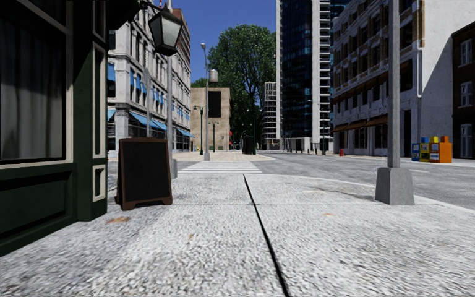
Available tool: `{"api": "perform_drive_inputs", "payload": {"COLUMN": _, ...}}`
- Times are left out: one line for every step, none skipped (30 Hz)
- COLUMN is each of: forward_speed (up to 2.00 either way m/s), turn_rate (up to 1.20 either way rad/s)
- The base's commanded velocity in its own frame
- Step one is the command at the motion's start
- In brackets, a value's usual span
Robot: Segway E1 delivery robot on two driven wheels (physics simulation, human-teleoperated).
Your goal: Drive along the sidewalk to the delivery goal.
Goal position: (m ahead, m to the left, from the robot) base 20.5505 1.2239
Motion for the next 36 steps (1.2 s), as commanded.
{"api": "perform_drive_inputs", "payload": {"forward_speed": 2.00, "turn_rate": 0.00}}
{"api": "perform_drive_inputs", "payload": {"forward_speed": 2.00, "turn_rate": 0.00}}
{"api": "perform_drive_inputs", "payload": {"forward_speed": 2.00, "turn_rate": 0.00}}
{"api": "perform_drive_inputs", "payload": {"forward_speed": 2.00, "turn_rate": 0.00}}
{"api": "perform_drive_inputs", "payload": {"forward_speed": 2.00, "turn_rate": 0.00}}
{"api": "perform_drive_inputs", "payload": {"forward_speed": 2.00, "turn_rate": 0.00}}
{"api": "perform_drive_inputs", "payload": {"forward_speed": 2.00, "turn_rate": 0.00}}
{"api": "perform_drive_inputs", "payload": {"forward_speed": 2.00, "turn_rate": 0.00}}
{"api": "perform_drive_inputs", "payload": {"forward_speed": 2.00, "turn_rate": 0.00}}
{"api": "perform_drive_inputs", "payload": {"forward_speed": 2.00, "turn_rate": 0.00}}
{"api": "perform_drive_inputs", "payload": {"forward_speed": 2.00, "turn_rate": 0.00}}
{"api": "perform_drive_inputs", "payload": {"forward_speed": 2.00, "turn_rate": 0.00}}
{"api": "perform_drive_inputs", "payload": {"forward_speed": 2.00, "turn_rate": 0.00}}
{"api": "perform_drive_inputs", "payload": {"forward_speed": 2.00, "turn_rate": 0.00}}
{"api": "perform_drive_inputs", "payload": {"forward_speed": 2.00, "turn_rate": 0.00}}
{"api": "perform_drive_inputs", "payload": {"forward_speed": 2.00, "turn_rate": 0.00}}
{"api": "perform_drive_inputs", "payload": {"forward_speed": 2.00, "turn_rate": 0.00}}
{"api": "perform_drive_inputs", "payload": {"forward_speed": 2.00, "turn_rate": 0.00}}
{"api": "perform_drive_inputs", "payload": {"forward_speed": 2.00, "turn_rate": 0.00}}
{"api": "perform_drive_inputs", "payload": {"forward_speed": 2.00, "turn_rate": 0.00}}
{"api": "perform_drive_inputs", "payload": {"forward_speed": 2.00, "turn_rate": 0.00}}
{"api": "perform_drive_inputs", "payload": {"forward_speed": 2.00, "turn_rate": 0.00}}
{"api": "perform_drive_inputs", "payload": {"forward_speed": 2.00, "turn_rate": 0.00}}
{"api": "perform_drive_inputs", "payload": {"forward_speed": 2.00, "turn_rate": 0.00}}
{"api": "perform_drive_inputs", "payload": {"forward_speed": 2.00, "turn_rate": 0.00}}
{"api": "perform_drive_inputs", "payload": {"forward_speed": 2.00, "turn_rate": 0.00}}
{"api": "perform_drive_inputs", "payload": {"forward_speed": 2.00, "turn_rate": 0.00}}
{"api": "perform_drive_inputs", "payload": {"forward_speed": 2.00, "turn_rate": 0.00}}
{"api": "perform_drive_inputs", "payload": {"forward_speed": 2.00, "turn_rate": 0.00}}
{"api": "perform_drive_inputs", "payload": {"forward_speed": 2.00, "turn_rate": 0.00}}
{"api": "perform_drive_inputs", "payload": {"forward_speed": 2.00, "turn_rate": 0.00}}
{"api": "perform_drive_inputs", "payload": {"forward_speed": 2.00, "turn_rate": 0.00}}
{"api": "perform_drive_inputs", "payload": {"forward_speed": 2.00, "turn_rate": 0.00}}
{"api": "perform_drive_inputs", "payload": {"forward_speed": 2.00, "turn_rate": 0.00}}
{"api": "perform_drive_inputs", "payload": {"forward_speed": 2.00, "turn_rate": 0.00}}
{"api": "perform_drive_inputs", "payload": {"forward_speed": 2.00, "turn_rate": 0.00}}
